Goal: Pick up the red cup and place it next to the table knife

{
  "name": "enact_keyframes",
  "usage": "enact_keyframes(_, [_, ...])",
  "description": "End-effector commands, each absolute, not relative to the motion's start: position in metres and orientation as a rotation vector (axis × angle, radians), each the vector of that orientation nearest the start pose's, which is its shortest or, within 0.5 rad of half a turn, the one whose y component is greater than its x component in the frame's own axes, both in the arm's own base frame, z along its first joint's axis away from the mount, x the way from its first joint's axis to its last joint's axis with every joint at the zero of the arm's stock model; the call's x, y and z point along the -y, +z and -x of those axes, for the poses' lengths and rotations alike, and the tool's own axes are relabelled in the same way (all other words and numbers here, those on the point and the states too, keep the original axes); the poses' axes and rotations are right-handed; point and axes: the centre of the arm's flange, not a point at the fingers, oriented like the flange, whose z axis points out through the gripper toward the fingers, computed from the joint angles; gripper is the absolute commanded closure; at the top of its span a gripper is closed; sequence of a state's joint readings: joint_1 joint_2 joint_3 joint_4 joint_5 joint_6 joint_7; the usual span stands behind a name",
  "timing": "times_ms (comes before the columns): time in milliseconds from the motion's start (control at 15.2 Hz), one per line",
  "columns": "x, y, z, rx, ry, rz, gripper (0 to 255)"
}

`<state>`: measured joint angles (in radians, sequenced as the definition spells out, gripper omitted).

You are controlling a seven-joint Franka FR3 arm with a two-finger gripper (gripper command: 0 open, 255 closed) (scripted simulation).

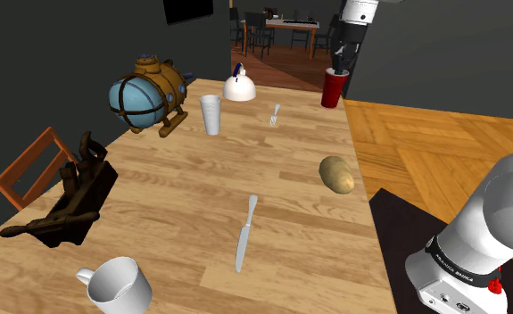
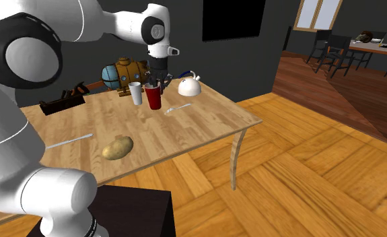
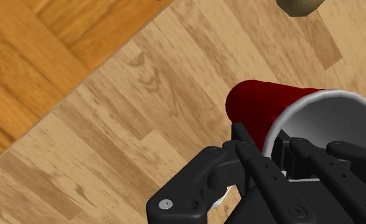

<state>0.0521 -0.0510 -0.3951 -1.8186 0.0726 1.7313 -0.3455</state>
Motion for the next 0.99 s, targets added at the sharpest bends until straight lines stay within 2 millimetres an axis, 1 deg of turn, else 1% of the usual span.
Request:
enact_keyframes(0, [0.156, 0.548, -0.499, -0.016, 0.010, 3.043, 255])
enact_keyframes(924, [-0.010, 0.549, -0.417, -0.016, 0.010, 3.043, 255])
